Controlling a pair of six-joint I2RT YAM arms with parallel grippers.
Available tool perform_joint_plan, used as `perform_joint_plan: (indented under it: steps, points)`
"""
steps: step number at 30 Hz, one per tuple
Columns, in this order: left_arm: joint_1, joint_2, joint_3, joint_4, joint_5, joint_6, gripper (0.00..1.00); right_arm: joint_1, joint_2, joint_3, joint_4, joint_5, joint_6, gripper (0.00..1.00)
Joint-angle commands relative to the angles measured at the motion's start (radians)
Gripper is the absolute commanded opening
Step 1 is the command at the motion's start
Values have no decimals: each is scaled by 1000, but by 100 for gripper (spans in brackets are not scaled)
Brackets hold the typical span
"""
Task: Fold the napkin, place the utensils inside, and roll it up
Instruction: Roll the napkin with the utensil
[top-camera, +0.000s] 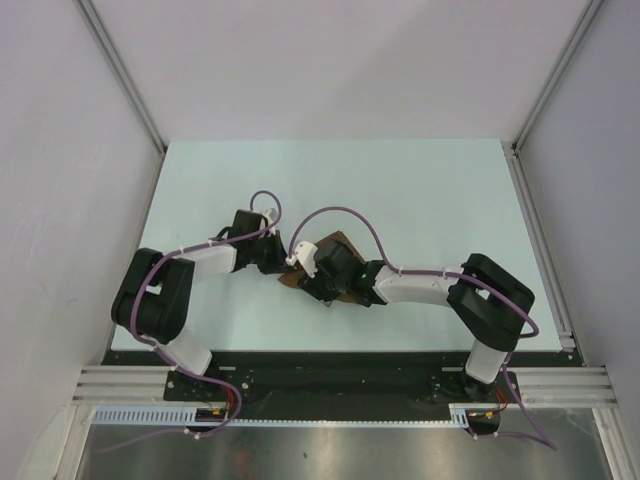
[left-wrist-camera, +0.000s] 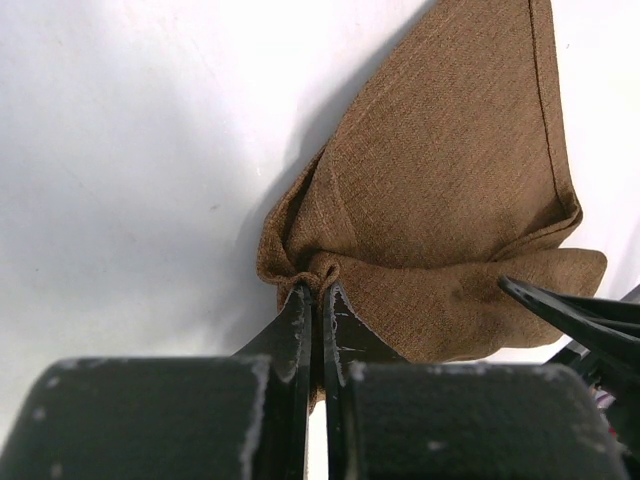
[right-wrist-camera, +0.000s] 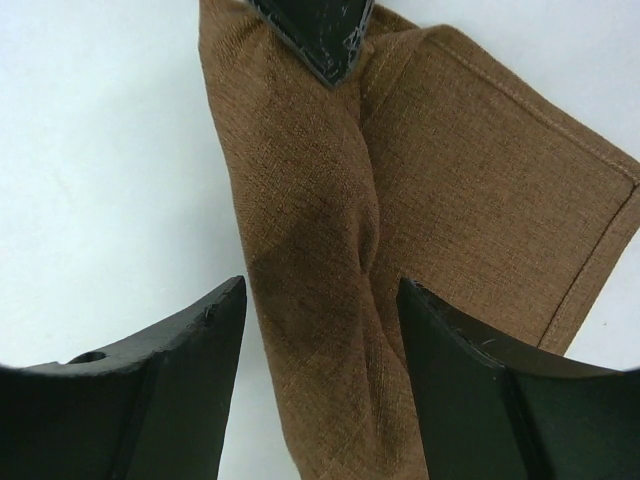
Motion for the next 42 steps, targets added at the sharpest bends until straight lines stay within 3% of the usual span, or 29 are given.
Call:
perform_joint_plan:
  steps: [1,7,10,11,14,19,22,32,42]
  points:
    - [6,45,24,-37,-12,41,0,8,37,2,64,54,-47,66]
    - [10,53,46,-44,2,41,0,-7,106,33,15,-4,-23,62]
    - [14,41,48,-22,22,36,4,-41,138,82,-77,-126,35,42]
    - [15,29,49,-13,22,35,8,-72,143,91,-109,-170,48,32]
    - [32,-19,52,-11,4,29,30,-131,143,99,-152,-351,91,20]
    - [73,-116,38,-34,-71,30,60,-198,166,128,-225,-630,134,13]
    - [73,-194,-3,-27,-105,33,70,-225,195,148,-254,-758,158,11]
    - [57,-400,-233,171,-13,15,68,-278,292,235,-312,-1006,221,9]
    - [4,-298,-235,203,40,7,59,-325,395,298,-352,-1064,250,8]
